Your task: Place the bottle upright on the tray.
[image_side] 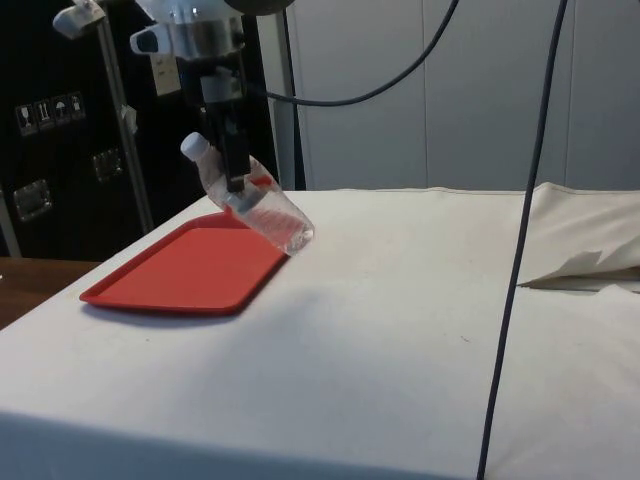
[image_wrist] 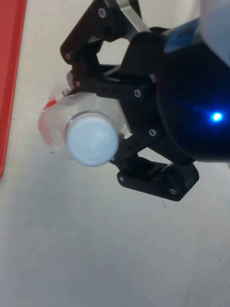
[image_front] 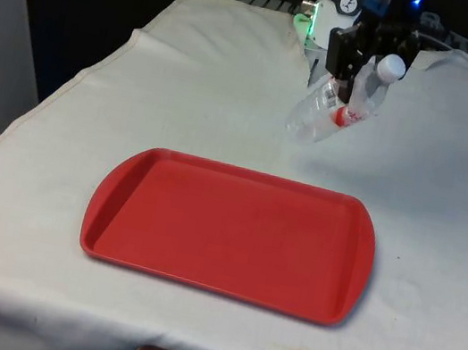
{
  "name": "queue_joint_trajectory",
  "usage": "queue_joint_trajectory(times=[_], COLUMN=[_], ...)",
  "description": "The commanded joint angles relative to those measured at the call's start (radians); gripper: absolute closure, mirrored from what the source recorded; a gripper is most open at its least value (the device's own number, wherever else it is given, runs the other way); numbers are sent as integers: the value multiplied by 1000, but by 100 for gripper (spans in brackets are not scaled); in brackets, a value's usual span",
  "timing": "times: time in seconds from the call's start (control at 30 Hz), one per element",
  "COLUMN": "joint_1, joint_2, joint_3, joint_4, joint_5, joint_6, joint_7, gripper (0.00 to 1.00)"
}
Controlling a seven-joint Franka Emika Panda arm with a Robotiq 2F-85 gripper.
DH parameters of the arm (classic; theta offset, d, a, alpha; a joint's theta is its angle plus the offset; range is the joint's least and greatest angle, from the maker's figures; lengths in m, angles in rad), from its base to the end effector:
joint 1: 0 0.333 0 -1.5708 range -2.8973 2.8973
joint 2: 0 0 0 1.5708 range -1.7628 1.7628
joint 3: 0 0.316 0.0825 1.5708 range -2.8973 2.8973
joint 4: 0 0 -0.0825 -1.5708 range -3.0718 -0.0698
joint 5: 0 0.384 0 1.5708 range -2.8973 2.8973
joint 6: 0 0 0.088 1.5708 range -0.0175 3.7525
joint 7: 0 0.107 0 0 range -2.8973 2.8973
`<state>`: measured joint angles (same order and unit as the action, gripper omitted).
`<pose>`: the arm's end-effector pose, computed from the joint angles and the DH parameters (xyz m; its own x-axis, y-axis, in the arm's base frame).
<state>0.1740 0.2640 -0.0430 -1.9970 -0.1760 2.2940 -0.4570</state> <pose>0.5977 0.0758 0.3321 0.7634 0.6445 -0.0429 0.6432 -0.7525 0.1417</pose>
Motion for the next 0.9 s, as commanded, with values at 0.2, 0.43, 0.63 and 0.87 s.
queue_joint_trajectory(times=[0.2, 0.43, 0.63, 0.87], joint_1=[-9, -10, -10, -11], joint_2=[-4, -4, -2, 1], joint_3=[-19, -37, -55, -70], joint_4=[-3, -1, 2, 5], joint_5=[50, 88, 129, 169], joint_6=[46, 76, 108, 141], joint_7=[-48, -82, -118, -151], gripper=[66, 66, 66, 66])
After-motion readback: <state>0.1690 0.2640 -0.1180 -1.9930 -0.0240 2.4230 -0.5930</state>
